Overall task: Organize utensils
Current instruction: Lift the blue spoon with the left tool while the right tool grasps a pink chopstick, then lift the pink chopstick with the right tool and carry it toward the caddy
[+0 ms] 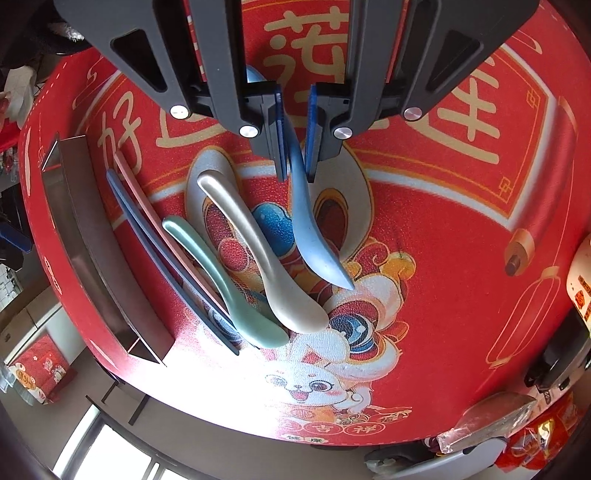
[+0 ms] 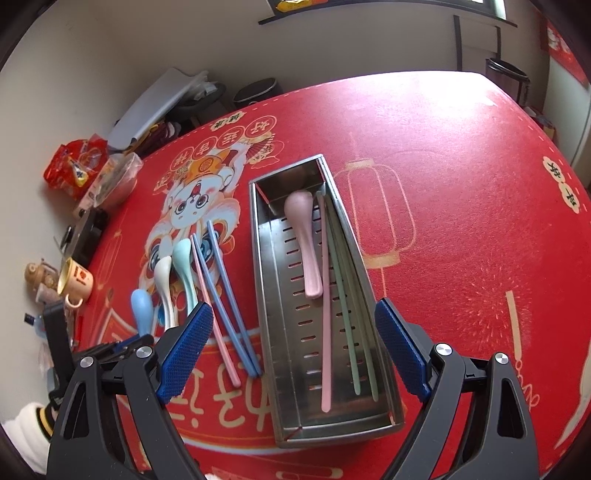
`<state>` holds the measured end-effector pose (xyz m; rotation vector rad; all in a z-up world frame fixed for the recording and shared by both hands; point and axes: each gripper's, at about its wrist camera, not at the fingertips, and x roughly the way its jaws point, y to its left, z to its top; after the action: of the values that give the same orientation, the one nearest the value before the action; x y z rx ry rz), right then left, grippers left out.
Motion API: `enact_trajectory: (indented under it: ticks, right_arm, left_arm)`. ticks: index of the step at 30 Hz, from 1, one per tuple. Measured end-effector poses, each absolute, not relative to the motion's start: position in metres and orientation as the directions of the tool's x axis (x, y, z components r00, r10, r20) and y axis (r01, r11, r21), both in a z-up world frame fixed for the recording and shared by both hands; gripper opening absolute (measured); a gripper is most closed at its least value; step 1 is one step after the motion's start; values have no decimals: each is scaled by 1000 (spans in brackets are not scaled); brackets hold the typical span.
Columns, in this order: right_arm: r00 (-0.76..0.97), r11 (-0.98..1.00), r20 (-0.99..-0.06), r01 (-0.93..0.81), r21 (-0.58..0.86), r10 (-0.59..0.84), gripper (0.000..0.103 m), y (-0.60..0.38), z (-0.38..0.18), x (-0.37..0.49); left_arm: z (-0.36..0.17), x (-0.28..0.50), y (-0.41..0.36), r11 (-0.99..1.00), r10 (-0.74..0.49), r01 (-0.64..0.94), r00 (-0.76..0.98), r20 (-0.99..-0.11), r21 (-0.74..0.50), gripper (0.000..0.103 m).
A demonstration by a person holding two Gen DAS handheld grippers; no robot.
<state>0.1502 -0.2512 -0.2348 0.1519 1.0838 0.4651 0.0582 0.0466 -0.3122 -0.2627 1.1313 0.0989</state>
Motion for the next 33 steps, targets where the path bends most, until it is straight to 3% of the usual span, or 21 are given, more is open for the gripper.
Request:
enact_trajectory:
  ticks: [10,15,17,20,25,33]
  right_arm:
    - [355,855,-806,-405,325,475,85,-225,-231,147]
    - [299,814,-817,-490,313,494,60,-199,-232,145]
    - [264,789,-833,-543,289,487,38,-182,-234,143]
    - [200,740,-851,-612,279,485,24,-156,-241,140]
    - [118,698,-896,-673,244,427,13,-118,-266,138]
    - [89,730,-942,-657,190,325,8,-94,-300,155]
  left_arm:
    - [-312,42,61,940,-41,-292,417,-908,-177,7]
    - [-312,33,68,929,-65,-303,433,-899,-213,7]
    - [-313,32,68,931,-65,-295,440,-895,-213,7]
    - [-313,31,68,935,-68,-282,451,-890,-215,8]
    - [-314,24,72,929,-89,-278,474,-876,-245,8]
    - [-315,22,75,922,-111,-273,492,-864,-274,8]
